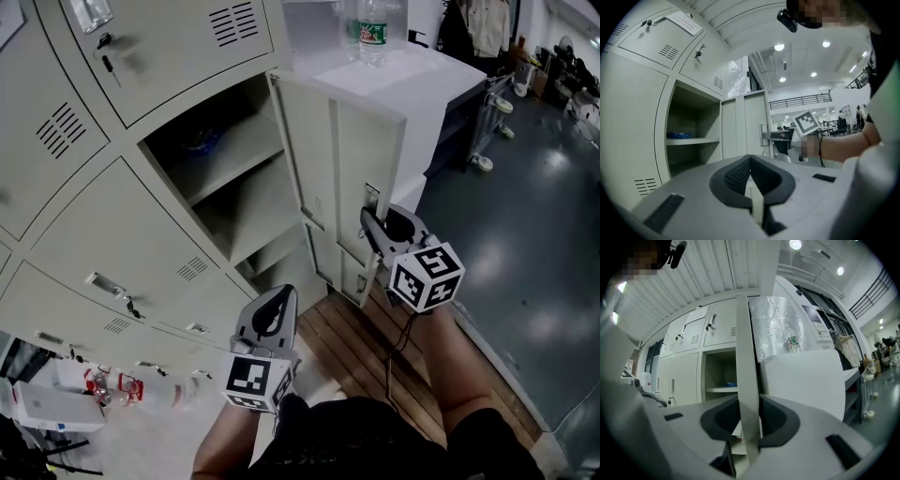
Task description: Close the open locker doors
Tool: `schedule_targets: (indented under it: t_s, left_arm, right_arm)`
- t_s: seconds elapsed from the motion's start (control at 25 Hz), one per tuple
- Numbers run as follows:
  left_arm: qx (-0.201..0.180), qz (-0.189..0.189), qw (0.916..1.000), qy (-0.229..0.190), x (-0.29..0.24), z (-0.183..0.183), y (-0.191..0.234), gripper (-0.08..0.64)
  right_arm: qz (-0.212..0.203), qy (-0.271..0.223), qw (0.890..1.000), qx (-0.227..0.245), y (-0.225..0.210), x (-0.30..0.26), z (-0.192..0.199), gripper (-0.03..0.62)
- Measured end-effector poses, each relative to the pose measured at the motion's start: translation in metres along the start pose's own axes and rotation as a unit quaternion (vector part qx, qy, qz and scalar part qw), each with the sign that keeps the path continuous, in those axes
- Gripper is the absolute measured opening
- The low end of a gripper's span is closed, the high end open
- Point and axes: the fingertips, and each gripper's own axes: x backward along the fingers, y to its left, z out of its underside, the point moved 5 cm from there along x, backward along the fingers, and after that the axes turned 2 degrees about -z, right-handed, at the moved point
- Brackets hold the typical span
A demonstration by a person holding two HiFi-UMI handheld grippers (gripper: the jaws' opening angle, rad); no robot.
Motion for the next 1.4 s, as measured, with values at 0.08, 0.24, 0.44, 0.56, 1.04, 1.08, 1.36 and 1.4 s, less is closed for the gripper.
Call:
schedule_targets:
  t_s: [0.08, 0.24, 0.44, 0.56, 1.04, 1.08, 1.36, 1.4]
  left_arm:
    - [0.001, 0.000, 1.0000, -0.005, 0.001, -0.002, 0.000, 0.005]
    - [0.002, 0.000, 1.0000, -0.008, 0.006, -0.002, 0.000, 0.005]
    - [0.004, -0.004, 0.9999, -0.011, 0.013, -0.001, 0.001, 0.005]
    - [0.006, -0.007, 0.9999, -0.012, 0.017, 0.000, 0.004, 0.005]
    - [0.017, -0.024, 0.9993, -0.023, 0.035, -0.001, 0.019, 0.005]
    - [0.018, -0.026, 0.9992, -0.024, 0.037, 0.000, 0.020, 0.005]
    - [0.029, -0.042, 0.9983, -0.027, 0.046, 0.004, 0.035, 0.005]
    - [0.029, -0.045, 0.9982, -0.028, 0.048, 0.005, 0.037, 0.005]
  right_arm:
    - [-0.005, 0.004, 1.000, 0.005, 0.004, 0.000, 0.000, 0.100]
    - [-0.014, 0.009, 1.000, 0.013, 0.012, 0.000, -0.001, 0.101]
    - [-0.030, 0.013, 0.999, 0.014, 0.026, -0.001, 0.000, 0.109]
    - [-0.044, 0.016, 0.999, 0.015, 0.038, -0.003, 0.002, 0.120]
    - [-0.110, 0.025, 0.993, 0.026, 0.093, -0.016, 0.005, 0.156]
    - [-0.115, 0.025, 0.993, 0.027, 0.097, -0.018, 0.005, 0.158]
    - [-0.138, 0.032, 0.989, 0.034, 0.124, -0.033, 0.007, 0.170]
    - [-0.140, 0.032, 0.989, 0.034, 0.128, -0.035, 0.007, 0.173]
